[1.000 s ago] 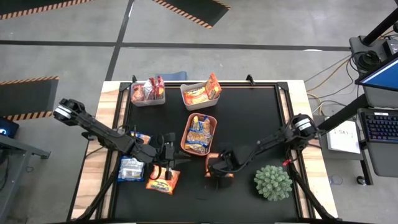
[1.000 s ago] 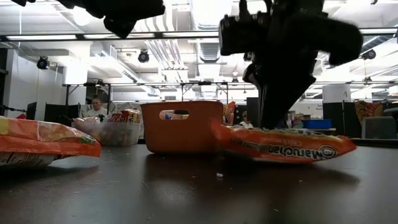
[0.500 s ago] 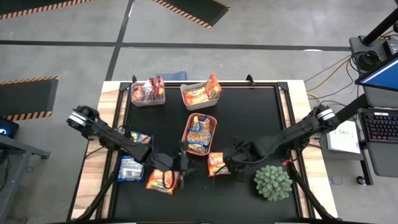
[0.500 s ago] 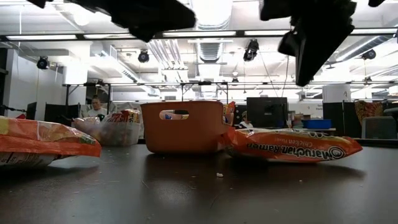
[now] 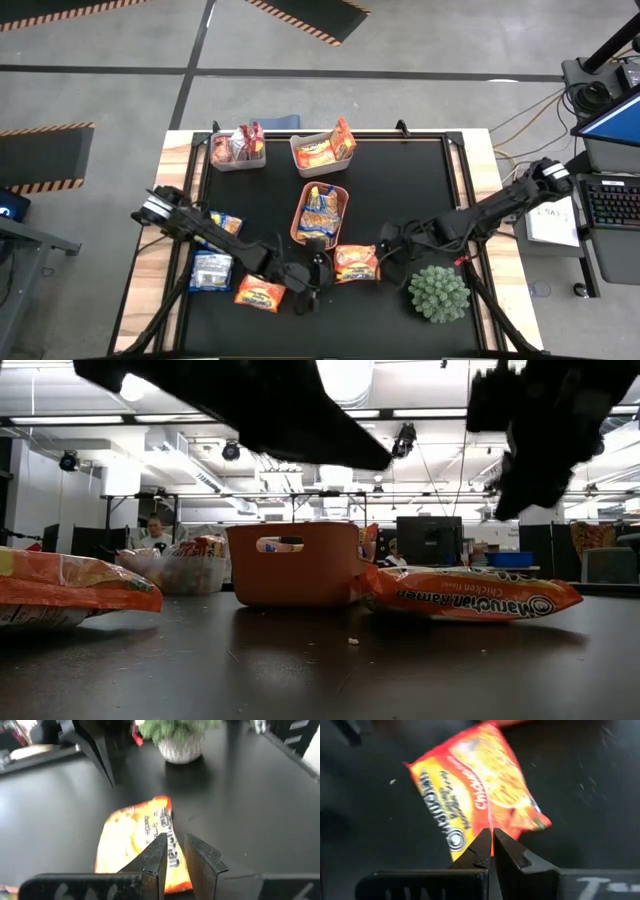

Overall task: Sort Maruchan noodles
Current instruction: Put the orange bag into the white bin

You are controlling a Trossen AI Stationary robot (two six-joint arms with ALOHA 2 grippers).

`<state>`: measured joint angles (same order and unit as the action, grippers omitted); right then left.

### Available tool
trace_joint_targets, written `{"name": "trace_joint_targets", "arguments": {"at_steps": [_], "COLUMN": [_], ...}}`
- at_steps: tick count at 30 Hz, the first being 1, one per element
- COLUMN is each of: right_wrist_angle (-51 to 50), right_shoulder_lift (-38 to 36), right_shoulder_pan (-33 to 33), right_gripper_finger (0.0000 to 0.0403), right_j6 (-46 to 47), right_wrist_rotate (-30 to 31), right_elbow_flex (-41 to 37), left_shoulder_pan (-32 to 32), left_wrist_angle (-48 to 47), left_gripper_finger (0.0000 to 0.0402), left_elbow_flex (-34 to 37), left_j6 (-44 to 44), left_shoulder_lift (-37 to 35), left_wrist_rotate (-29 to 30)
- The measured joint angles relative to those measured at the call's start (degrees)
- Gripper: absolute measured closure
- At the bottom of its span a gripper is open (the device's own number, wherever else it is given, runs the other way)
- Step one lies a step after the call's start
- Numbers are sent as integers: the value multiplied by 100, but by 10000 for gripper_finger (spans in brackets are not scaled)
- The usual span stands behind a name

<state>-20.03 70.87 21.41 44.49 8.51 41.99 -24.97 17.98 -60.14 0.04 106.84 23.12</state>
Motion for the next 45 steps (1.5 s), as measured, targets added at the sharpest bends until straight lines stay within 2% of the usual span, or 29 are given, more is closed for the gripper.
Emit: {"name": "trace_joint_targets", "arguments": {"at_steps": [3, 6, 9, 19, 25, 31, 45], "right_wrist_angle": [17, 29, -2, 165, 458, 668, 841], "right_shoulder_lift": [-73, -90, -62, 48, 188, 413, 649], "right_shoulder_pan": [-26, -55, -97, -389, -533, -604, -597], "right_gripper_finger": [390, 369, 329, 162, 101, 81, 88], "right_j6": [477, 709, 903, 1114, 1176, 1193, 1102], "right_wrist_rotate": [5, 5, 7, 79, 60, 48, -196], "right_elbow_flex": [-177, -241, -264, -336, -467, -482, -491], "left_shoulder_pan": [0, 1, 0, -12, -13, -13, -41], "left_wrist_angle": [154, 325, 415, 685, 639, 496, 599], "left_gripper_finger": [352, 355, 360, 362, 362, 362, 362], "left_elbow_flex": [9, 9, 9, 4, 4, 13, 15], "left_j6": [-231, -345, -503, -691, -715, -768, -797], "left_shoulder_lift": [178, 355, 547, 982, 1004, 1013, 929], "left_wrist_rotate": [27, 41, 41, 100, 180, 215, 181]}}
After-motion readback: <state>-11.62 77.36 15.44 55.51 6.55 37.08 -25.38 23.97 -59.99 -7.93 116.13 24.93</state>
